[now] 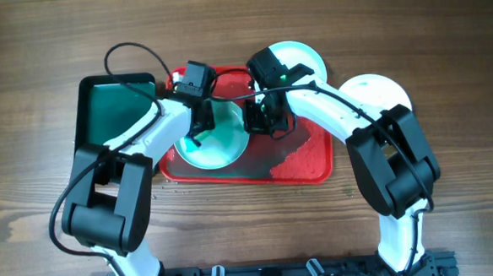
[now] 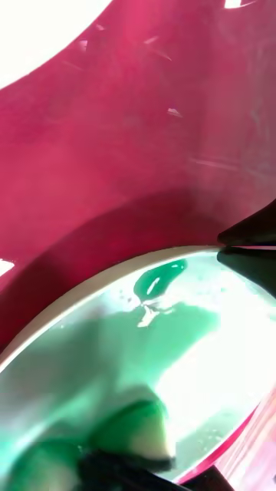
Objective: Clean dirty plates on tray and stack at the side
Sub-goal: 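Scrub the centered plate with the sponge while right gripper holds rim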
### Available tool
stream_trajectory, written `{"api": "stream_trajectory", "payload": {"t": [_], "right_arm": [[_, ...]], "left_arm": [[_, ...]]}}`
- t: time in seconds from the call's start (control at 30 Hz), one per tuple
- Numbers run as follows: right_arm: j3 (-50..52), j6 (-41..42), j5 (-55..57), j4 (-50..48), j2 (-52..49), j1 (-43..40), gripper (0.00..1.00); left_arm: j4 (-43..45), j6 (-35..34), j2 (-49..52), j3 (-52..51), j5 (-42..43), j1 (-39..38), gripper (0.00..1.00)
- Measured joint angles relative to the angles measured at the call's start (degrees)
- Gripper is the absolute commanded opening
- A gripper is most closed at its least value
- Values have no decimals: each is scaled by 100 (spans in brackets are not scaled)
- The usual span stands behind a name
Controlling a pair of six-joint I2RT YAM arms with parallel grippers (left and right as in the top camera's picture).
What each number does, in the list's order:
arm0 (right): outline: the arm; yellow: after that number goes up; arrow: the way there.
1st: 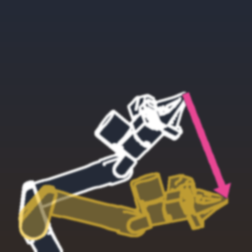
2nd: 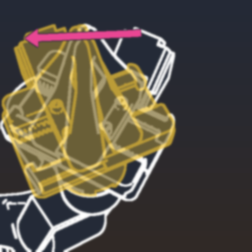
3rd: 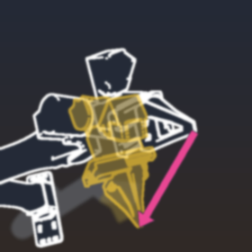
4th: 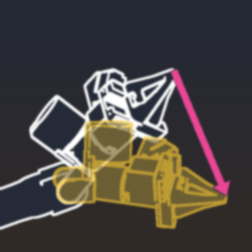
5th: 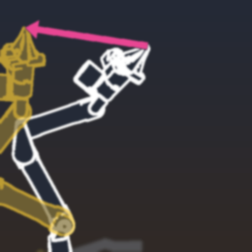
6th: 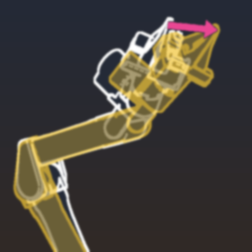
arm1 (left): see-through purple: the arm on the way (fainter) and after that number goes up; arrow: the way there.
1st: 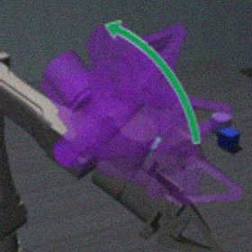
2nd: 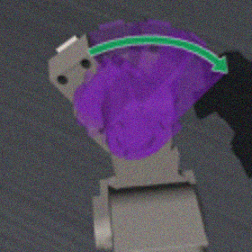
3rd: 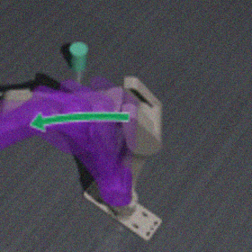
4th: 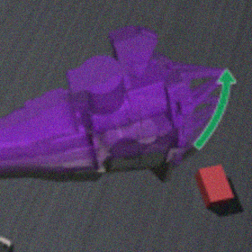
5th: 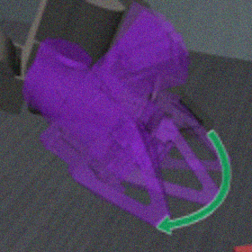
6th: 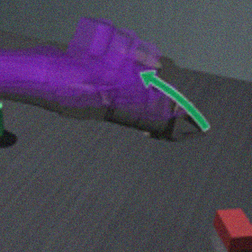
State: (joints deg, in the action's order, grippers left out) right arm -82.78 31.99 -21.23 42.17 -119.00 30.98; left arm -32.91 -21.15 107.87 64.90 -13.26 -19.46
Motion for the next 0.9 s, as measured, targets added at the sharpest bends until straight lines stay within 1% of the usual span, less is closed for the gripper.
{"api": "stream_trajectory", "payload": {"t": [0.07,0.17,0.27,0.33,0.43,0.5,0.6,0.67,0.73,0.77,0.87,0.9], "right_arm": [[0,0,2,2,0,0,4],[0,0,-15,7,0,11,4],[2,-2,37,61,0,-13,4],[0,-22,59,66,0,-35,4],[0,-37,63,63,0,-39,4],[0,-39,63,63,0,-39,4],[0,-39,63,61,0,-39,4],[2,-39,63,57,0,-39,4],[2,-39,59,46,0,-33,4],[2,-39,46,44,0,-26,4],[0,-37,-28,-24,0,11,4],[0,-37,-48,-28,0,15,4]], "left_arm": [[-413,-212,-11,24,-232,-4,4],[-905,-251,-35,44,-46,-4,4],[-1368,151,-96,63,892,68,4],[-1532,575,-109,61,1821,101,4],[-1552,1108,-74,0,3091,81,4],[-1456,1434,-9,-66,3827,55,4],[-844,1558,13,-120,4227,39,4],[-433,1600,22,-129,4323,33,4],[-157,1517,24,-131,4188,33,4],[-103,1414,24,-131,4002,33,4],[0,651,4,-70,2855,-26,4],[-4,518,-11,-55,2583,-37,4]]}}
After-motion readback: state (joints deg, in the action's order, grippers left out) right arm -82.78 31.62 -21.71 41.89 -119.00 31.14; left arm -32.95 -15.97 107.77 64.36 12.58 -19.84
